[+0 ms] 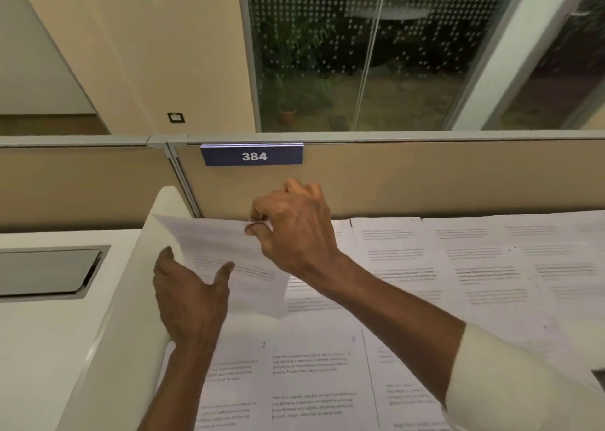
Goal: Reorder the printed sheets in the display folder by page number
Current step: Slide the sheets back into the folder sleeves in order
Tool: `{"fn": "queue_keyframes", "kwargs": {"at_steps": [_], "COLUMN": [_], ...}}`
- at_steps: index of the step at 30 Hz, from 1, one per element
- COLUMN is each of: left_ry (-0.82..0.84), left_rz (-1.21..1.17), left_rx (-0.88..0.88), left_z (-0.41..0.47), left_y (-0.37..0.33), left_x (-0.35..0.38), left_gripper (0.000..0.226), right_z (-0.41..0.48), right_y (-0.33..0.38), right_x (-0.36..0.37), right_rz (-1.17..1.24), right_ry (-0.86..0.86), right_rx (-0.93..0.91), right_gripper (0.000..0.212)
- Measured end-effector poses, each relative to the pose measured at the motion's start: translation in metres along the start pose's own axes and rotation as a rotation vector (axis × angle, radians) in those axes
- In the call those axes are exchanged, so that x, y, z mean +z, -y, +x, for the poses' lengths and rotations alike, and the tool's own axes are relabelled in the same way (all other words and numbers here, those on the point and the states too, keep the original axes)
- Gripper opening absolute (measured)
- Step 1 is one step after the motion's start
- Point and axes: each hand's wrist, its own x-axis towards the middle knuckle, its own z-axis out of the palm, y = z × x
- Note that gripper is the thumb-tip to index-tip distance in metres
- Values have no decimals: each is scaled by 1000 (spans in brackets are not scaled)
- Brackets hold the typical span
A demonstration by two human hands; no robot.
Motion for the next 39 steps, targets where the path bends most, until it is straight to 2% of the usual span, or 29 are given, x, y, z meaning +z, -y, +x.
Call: {"fn": "queue_keyframes", "kwargs": {"at_steps": [5, 7, 9, 11, 14, 17, 20, 23, 29, 36, 39], "left_ry": [-66, -50, -26, 37, 176, 240, 289, 364, 491, 567, 618], "left_rz": [-197, -268, -303, -368, -463, -527, -567, -622, -707, -702, -651], "left_rx": [101, 187, 328, 372, 367, 384, 388, 372, 221, 31, 16], "left_z": [-34, -54, -76, -99, -137, -175, -213, -254, -345, -471, -516], "left_y": [-37, -48, -58, -70, -95, -123, -148, -170, -202, -231, -245], "left_x": [-43, -59, -73, -86, -97, -105, -106, -104, -77, -24, -1], "left_gripper": [99, 81, 49, 29, 21, 13, 9, 8, 11, 13, 14], "right_z": [-54, -78, -101, -123, -154, -186, -225, -271, -370, -482, -518], "right_y": [-1, -4, -8, -16, -35, -58, -79, -95, -128, -174, -194], "right_x": [-71, -98, -125, -154, -200, -242, -273, -293, -325, -376, -403], "right_rz": [107, 143, 154, 185, 264, 409, 592, 761, 1050, 984, 961], "right_ry": [-179, -225, -255, -274, -324, -395, -408, -409, -385, -365, -364], "right_rx": [-26, -30, -11, 43, 175, 377, 563, 673, 852, 996, 1084], "right_gripper": [13, 12, 11, 13, 14, 21, 34, 40, 31, 20, 17]}}
